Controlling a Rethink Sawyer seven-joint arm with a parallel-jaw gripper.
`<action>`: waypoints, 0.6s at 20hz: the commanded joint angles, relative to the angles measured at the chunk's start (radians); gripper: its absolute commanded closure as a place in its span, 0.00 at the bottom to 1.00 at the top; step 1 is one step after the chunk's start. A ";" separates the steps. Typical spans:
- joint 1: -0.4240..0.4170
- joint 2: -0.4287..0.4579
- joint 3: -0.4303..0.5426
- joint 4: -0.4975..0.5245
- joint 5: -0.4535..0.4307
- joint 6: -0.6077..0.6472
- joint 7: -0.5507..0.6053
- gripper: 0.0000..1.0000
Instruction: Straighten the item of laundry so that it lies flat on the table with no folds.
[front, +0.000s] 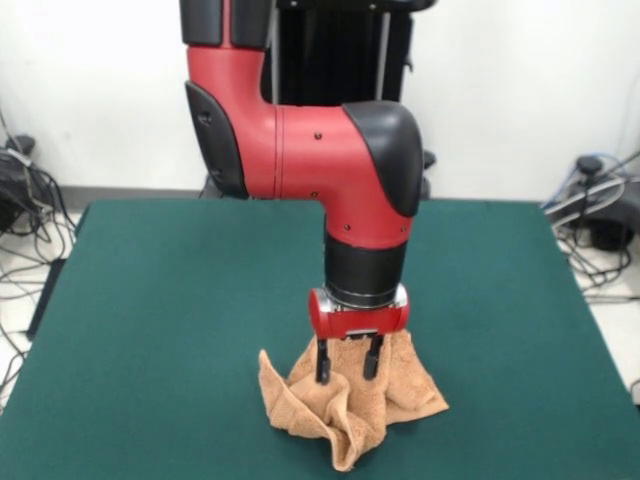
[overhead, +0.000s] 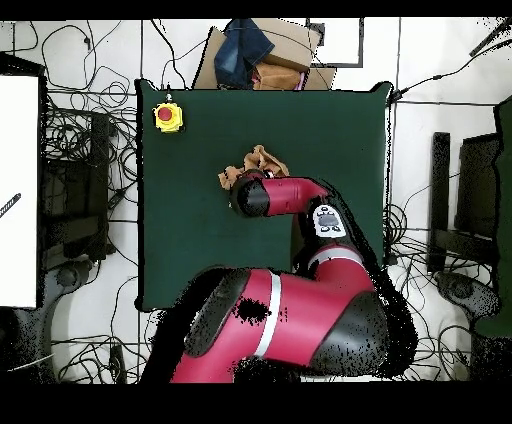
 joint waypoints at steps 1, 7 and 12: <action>0.003 0.056 -0.013 -0.039 -0.005 0.026 0.105 0.00; 0.001 0.070 -0.014 -0.049 -0.002 0.016 0.112 0.00; 0.005 0.074 -0.022 -0.052 0.005 0.017 0.125 0.00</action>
